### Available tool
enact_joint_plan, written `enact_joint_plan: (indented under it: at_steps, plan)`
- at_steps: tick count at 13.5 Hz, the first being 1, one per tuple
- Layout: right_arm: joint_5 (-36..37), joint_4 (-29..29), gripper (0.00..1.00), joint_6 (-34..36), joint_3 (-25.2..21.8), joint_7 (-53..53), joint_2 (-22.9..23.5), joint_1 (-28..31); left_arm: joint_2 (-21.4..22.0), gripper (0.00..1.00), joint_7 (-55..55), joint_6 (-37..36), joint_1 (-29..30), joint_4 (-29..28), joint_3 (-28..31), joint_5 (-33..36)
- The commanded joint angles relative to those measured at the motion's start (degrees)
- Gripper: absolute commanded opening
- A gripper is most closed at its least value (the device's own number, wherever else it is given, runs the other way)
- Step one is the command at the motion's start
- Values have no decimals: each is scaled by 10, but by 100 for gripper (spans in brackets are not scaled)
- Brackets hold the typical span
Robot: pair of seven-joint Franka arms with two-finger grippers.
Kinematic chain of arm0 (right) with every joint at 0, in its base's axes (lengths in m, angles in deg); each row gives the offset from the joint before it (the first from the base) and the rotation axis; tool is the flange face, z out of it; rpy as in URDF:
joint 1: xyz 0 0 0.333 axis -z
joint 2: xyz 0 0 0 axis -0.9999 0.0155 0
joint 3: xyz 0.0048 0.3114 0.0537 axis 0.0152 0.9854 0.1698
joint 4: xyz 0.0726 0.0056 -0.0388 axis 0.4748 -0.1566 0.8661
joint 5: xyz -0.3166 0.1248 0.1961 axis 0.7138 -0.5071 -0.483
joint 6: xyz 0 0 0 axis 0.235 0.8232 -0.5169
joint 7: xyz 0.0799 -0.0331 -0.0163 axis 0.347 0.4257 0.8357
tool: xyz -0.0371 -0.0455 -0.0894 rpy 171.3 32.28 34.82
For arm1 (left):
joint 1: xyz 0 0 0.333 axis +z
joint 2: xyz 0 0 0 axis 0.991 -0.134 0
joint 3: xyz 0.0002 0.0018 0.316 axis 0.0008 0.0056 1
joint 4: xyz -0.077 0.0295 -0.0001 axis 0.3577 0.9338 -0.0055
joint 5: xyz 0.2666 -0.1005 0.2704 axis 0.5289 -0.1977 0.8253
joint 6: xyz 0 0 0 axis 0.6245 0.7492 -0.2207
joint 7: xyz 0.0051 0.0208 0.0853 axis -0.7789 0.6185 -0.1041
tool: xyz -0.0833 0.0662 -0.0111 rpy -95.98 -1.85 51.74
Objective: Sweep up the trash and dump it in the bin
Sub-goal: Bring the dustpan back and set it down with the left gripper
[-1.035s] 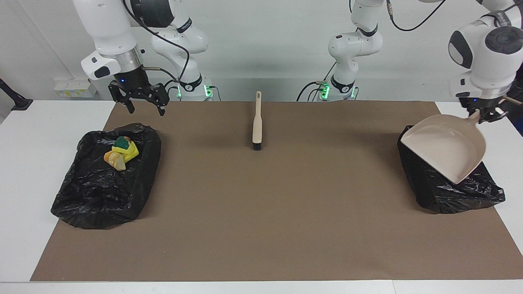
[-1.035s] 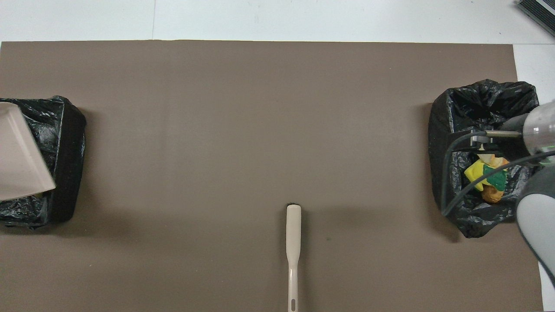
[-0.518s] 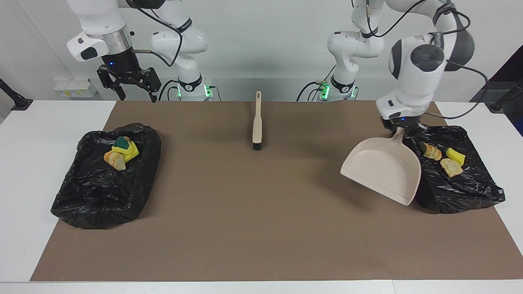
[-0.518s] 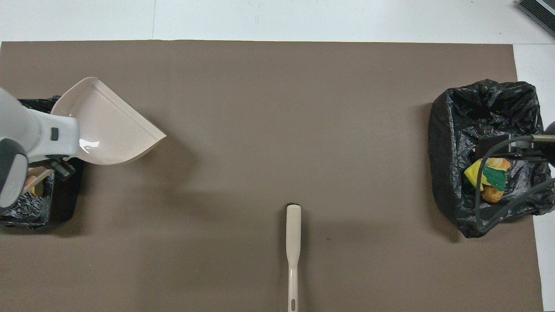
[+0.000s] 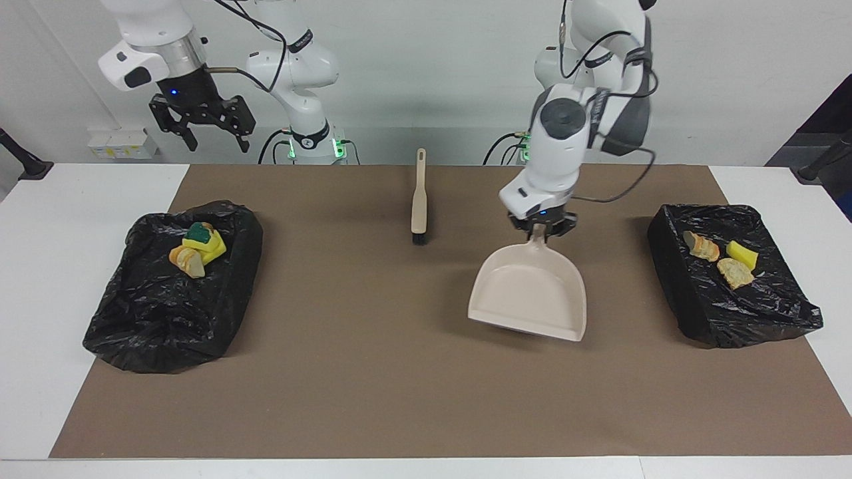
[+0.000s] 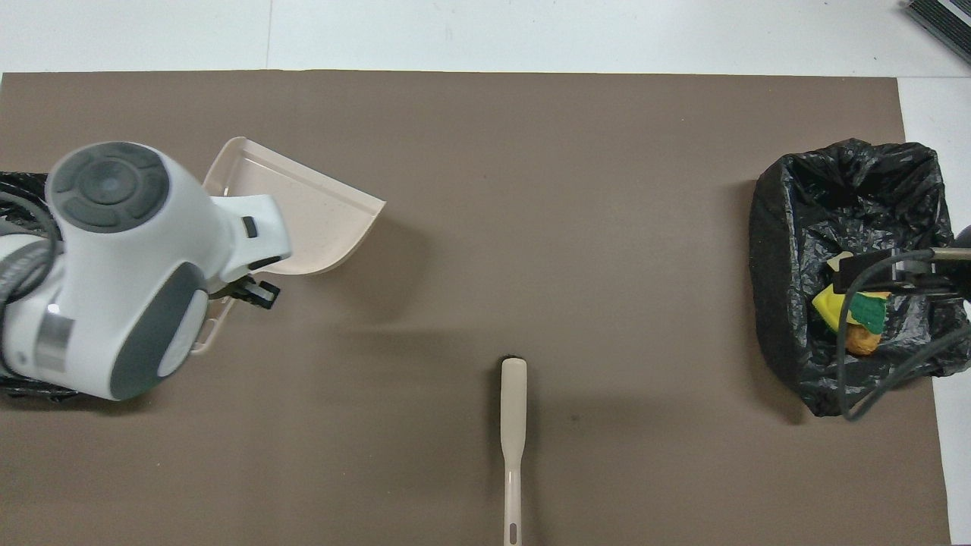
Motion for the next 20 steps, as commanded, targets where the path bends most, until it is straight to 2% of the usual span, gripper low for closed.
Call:
enact_joint_plan:
  at_steps: [1, 4, 6, 7, 13, 14, 17, 19, 20]
  plan:
    - [-1, -15, 100, 2, 1, 17, -20, 4, -87, 0, -106, 11, -42, 103, 12, -22]
    - [-1, -15, 100, -5, 1, 15, -19, 4, -125, 0, -139, 20, -59, 151, 14, -43]
    - [-1, -15, 100, -6, 1, 15, -19, 4, -210, 0, -208, 10, -89, 239, 18, -38]
    - [-1, -15, 100, -6, 0, 17, -19, 4, -233, 0, -213, 10, -90, 266, 17, -39]
    - [5, -16, 100, -24, 0, 22, -19, 4, -246, 2, -221, 21, -109, 261, 12, -45]
    - [5, -16, 100, -24, 0, 21, -19, 4, -242, 20, -220, 26, -109, 253, 12, -59]
    - [4, -16, 100, -24, 0, 23, -19, 4, -232, 40, -215, 61, -113, 222, 13, -63]
    - [2, -16, 100, -24, 0, 21, -19, 4, -232, 66, -211, 57, -113, 224, 13, -55]
    - [3, -16, 100, -24, 0, 22, -19, 4, -231, 85, -210, 57, -113, 225, 14, -49]
